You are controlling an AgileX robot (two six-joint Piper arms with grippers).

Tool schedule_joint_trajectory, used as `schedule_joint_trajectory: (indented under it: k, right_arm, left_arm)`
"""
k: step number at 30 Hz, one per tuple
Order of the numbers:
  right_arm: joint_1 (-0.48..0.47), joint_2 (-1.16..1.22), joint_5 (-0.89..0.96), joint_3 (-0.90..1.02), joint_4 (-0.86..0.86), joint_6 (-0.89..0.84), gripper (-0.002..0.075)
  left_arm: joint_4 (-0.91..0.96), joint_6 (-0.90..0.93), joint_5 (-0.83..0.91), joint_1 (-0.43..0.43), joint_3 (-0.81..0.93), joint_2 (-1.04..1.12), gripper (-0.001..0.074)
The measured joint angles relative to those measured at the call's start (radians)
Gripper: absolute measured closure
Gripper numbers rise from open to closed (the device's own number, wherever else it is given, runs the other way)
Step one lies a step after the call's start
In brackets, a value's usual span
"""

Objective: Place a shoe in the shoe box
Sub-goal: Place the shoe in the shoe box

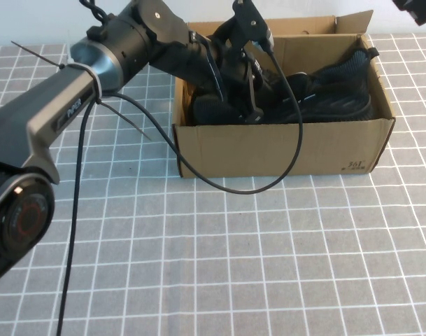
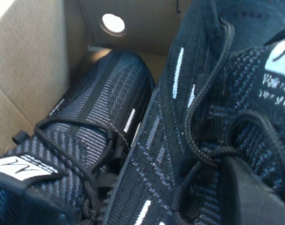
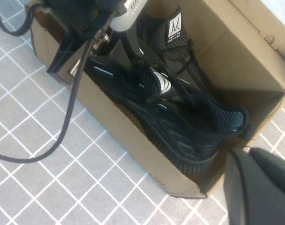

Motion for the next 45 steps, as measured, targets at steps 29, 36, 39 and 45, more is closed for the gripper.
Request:
schedule_joint_trajectory:
  k: [29,36,39,45]
  right_arm:
    - [0.000,0.000,0.000,0.000,0.008,-0.015,0.0742]
    - [0.000,0.000,0.000,0.000,0.010,-0.020,0.0742]
    - [0.000,0.000,0.000,0.000,0.010,-0.020,0.0742]
    - [0.000,0.000,0.000,0.000,0.010,-0.020,0.0742]
  left_arm:
    - [-0.049,0.034,-0.028,-0.007,0.000,0.086,0.0612]
    - [-0.055,0.026,-0.042,-0.007,-0.007,0.070,0.0231]
    - [-0.049,0.003,-0.032,-0.007,-0.010,0.024,0.0192]
    - [0.018,-0.142,-0.020,-0.008,-0.010,-0.111,0.0187]
